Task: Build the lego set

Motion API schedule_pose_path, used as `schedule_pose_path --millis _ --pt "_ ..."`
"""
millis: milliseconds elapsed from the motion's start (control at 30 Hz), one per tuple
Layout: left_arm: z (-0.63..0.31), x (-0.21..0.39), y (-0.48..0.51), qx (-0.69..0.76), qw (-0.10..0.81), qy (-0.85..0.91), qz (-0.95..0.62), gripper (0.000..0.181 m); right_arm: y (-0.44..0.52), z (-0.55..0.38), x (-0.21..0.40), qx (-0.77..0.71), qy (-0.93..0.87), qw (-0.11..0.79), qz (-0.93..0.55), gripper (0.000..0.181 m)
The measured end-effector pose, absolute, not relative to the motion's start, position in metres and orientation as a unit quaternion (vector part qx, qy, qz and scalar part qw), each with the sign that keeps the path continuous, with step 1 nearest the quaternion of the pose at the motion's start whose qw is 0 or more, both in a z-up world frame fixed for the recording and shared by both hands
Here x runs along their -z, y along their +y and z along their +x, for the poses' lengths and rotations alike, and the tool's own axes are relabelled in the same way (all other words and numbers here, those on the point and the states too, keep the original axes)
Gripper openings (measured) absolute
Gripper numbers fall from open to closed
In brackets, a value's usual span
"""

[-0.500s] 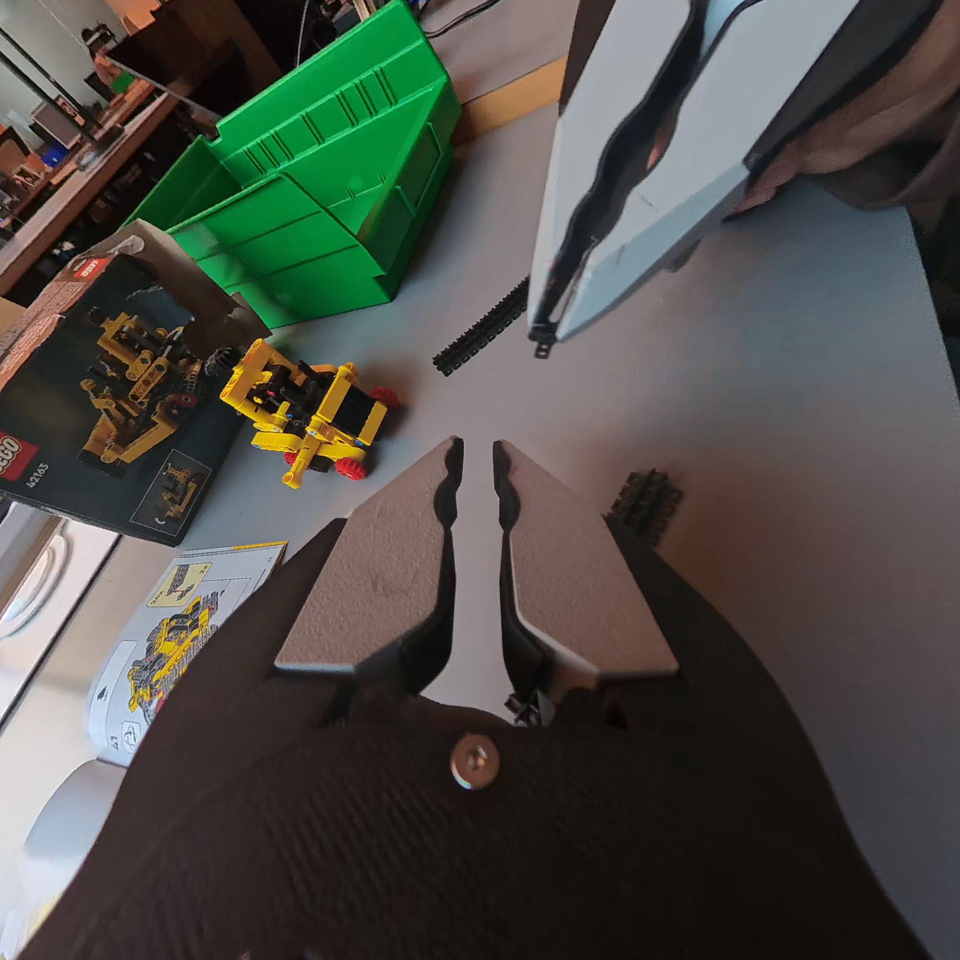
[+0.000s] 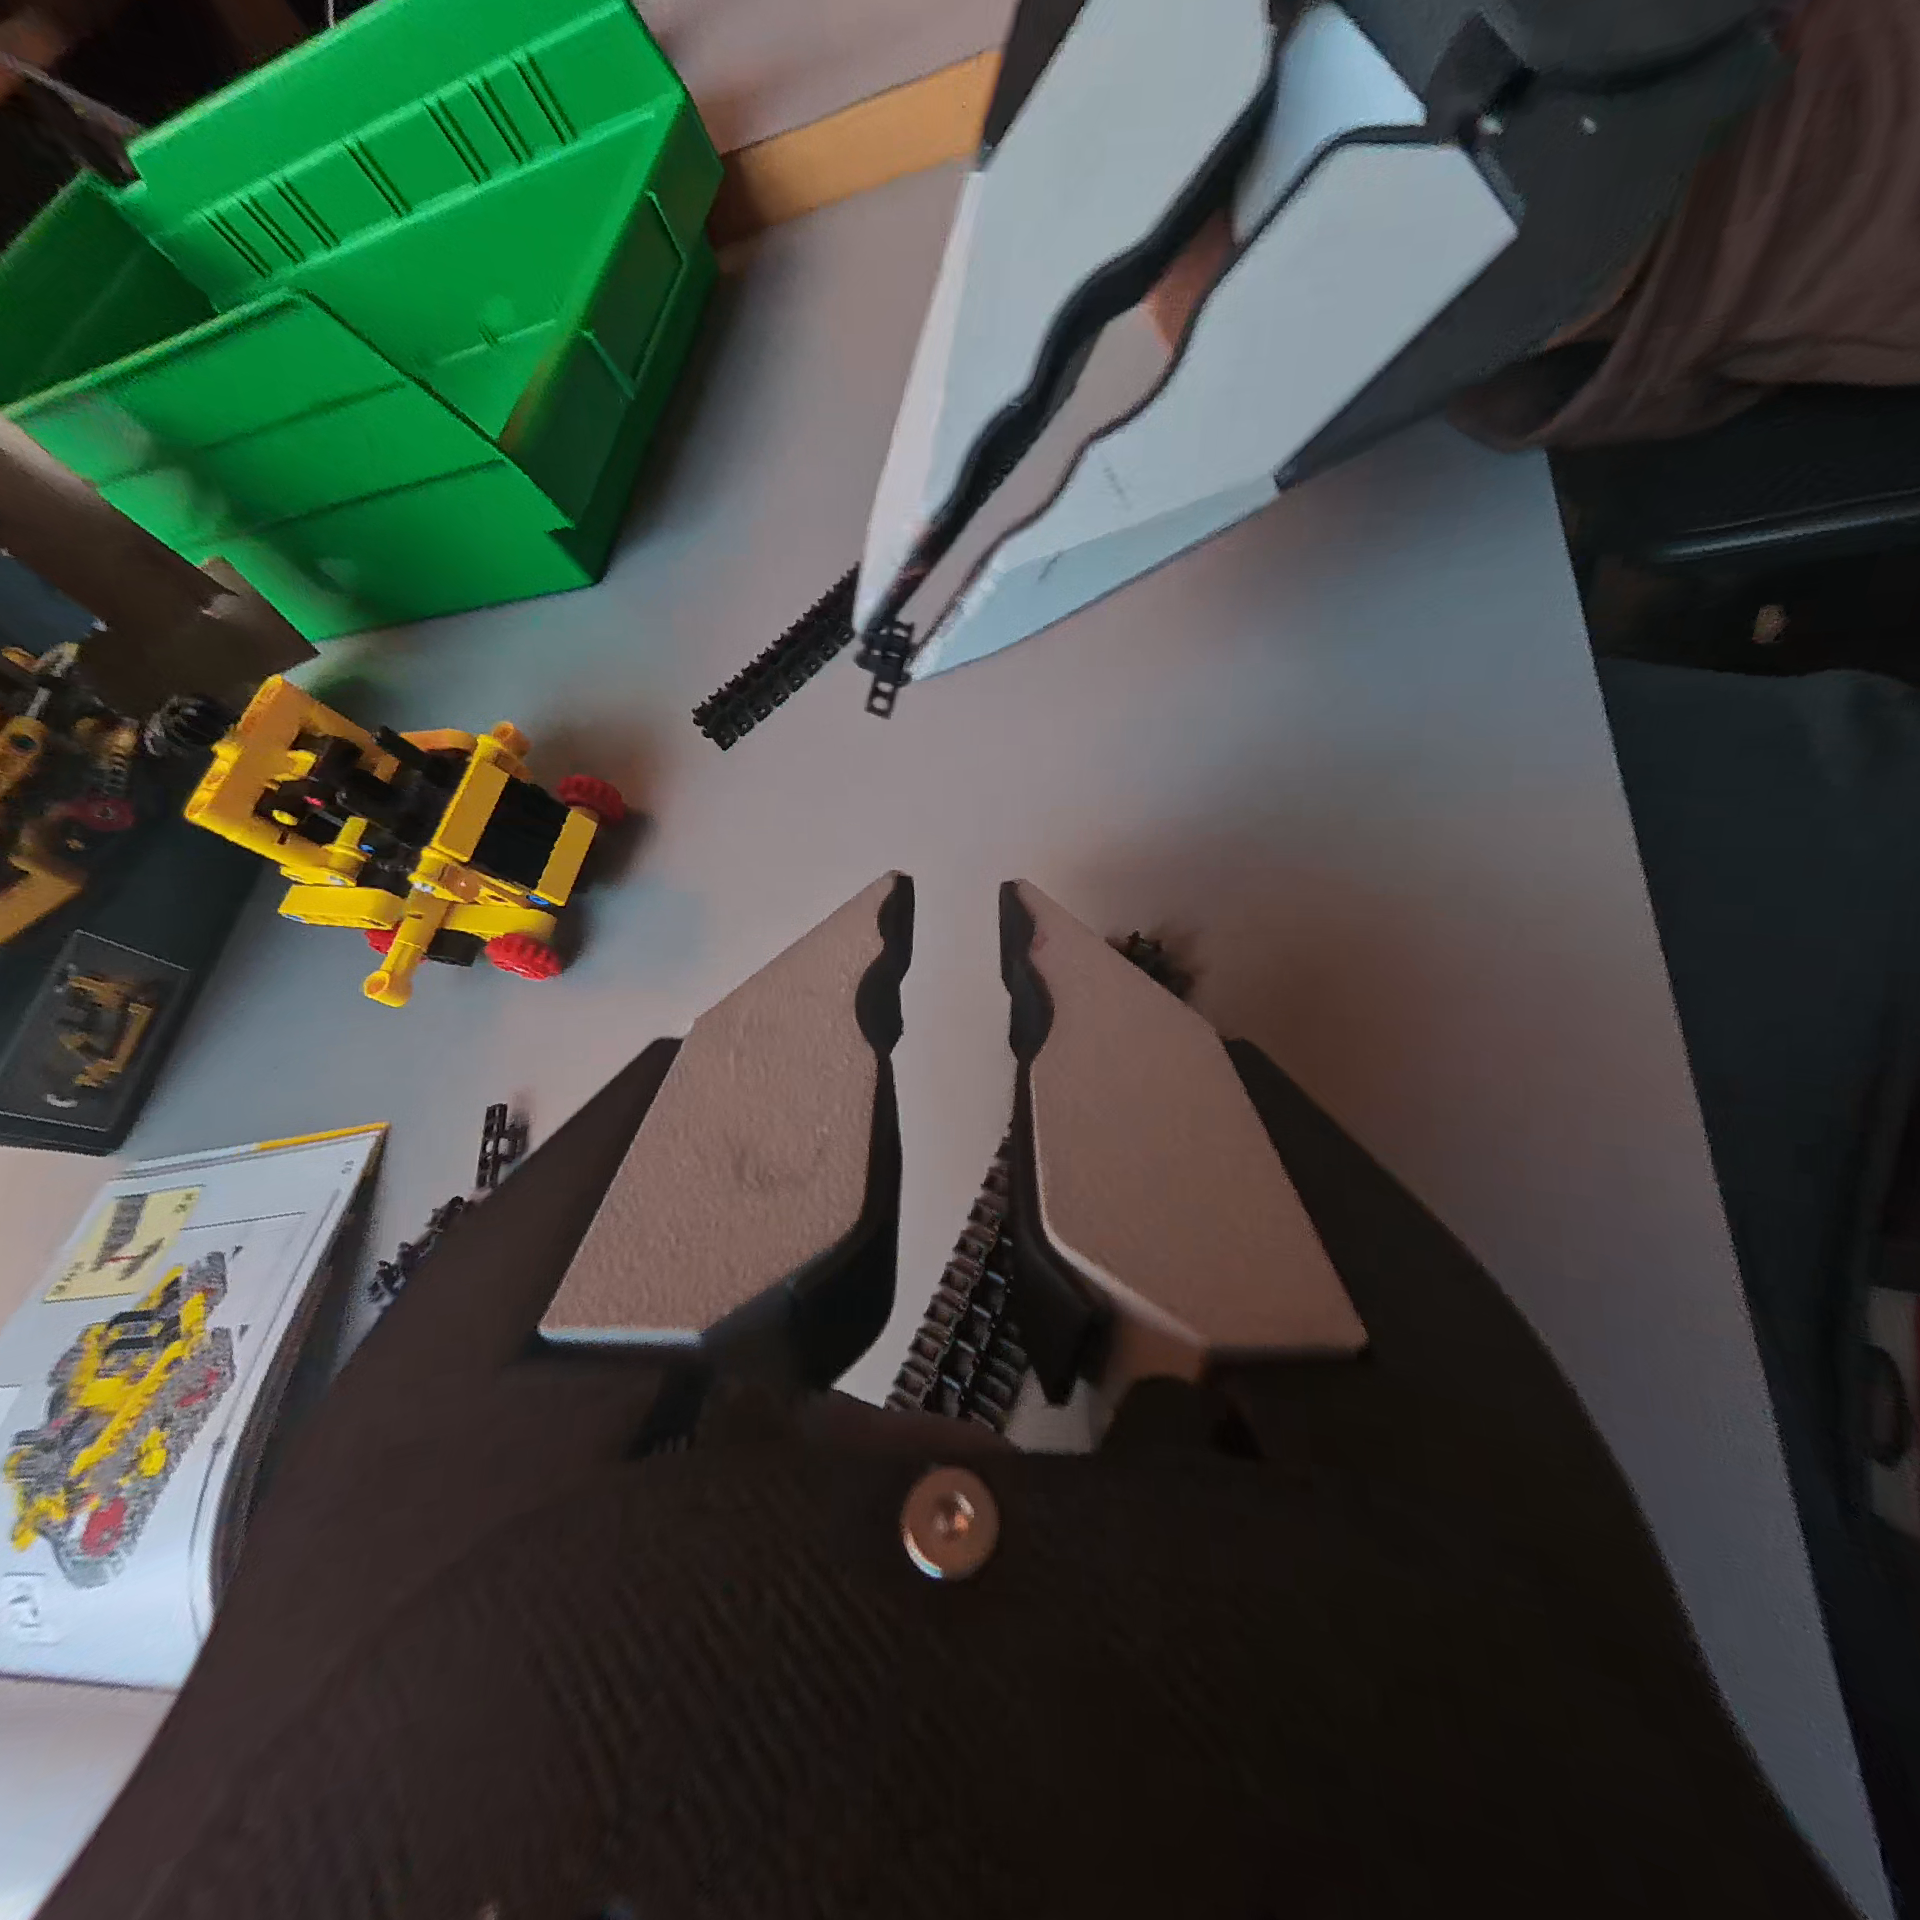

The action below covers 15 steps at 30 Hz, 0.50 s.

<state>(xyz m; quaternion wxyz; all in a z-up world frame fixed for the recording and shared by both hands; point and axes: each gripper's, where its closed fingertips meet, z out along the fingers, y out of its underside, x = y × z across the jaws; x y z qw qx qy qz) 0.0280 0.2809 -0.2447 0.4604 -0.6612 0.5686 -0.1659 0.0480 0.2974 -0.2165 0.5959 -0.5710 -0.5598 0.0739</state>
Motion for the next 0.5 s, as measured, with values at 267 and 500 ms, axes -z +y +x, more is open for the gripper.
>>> schedule_pose_path --millis 267,500 --pt "0.024 0.243 0.282 0.225 0.429 0.548 -0.682 0.013 0.285 0.038 0.228 0.001 -0.613 0.595 -0.52 0.004" --pt "0.029 0.242 0.274 0.232 0.43 0.568 -0.662 0.012 0.272 0.03 0.232 0.009 -0.641 0.595 -0.485 0.004"
